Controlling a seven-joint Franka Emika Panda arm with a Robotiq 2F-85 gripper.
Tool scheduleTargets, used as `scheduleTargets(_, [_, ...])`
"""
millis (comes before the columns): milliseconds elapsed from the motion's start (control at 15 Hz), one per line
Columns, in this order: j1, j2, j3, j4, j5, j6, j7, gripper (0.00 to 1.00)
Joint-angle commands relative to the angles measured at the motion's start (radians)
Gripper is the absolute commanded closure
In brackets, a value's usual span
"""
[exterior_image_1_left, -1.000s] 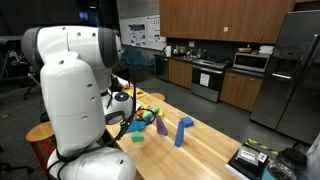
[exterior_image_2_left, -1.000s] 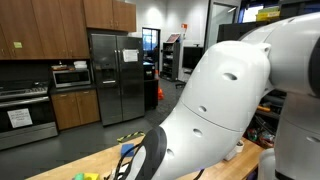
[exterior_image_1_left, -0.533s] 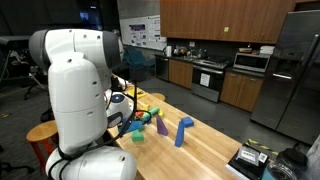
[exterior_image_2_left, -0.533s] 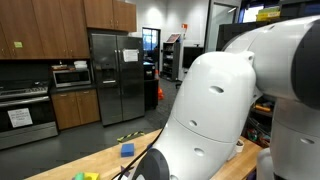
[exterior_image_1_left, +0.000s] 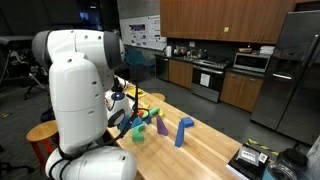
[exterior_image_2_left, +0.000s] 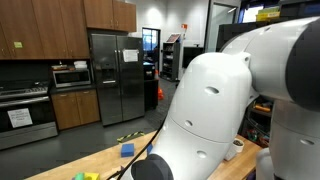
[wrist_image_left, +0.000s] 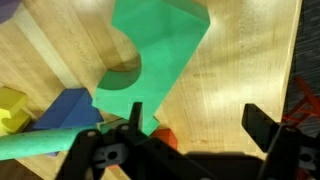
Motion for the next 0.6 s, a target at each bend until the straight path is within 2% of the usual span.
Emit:
scheduleTargets(0, [-0.013, -0.024, -0.067, -0.001, -0.289, -0.083, 0.174, 0.0])
scheduleTargets(67, [-0.025, -0.018, -0.074, 0.016, -0.381, -0.113, 0.241, 0.0])
scheduleTargets(133, [-0.079, -0.004, -0.004, 0.055, -0.286, -0.146, 0.152, 0.0])
scheduleTargets(200, [-0.106, 0.003, 0.015, 0.071, -0.298, -0.168, 0.166, 0.0])
scheduleTargets(533, [-0.249, 0.024, 0.136, 0.151, -0.185, -0.274, 0.032, 0.0])
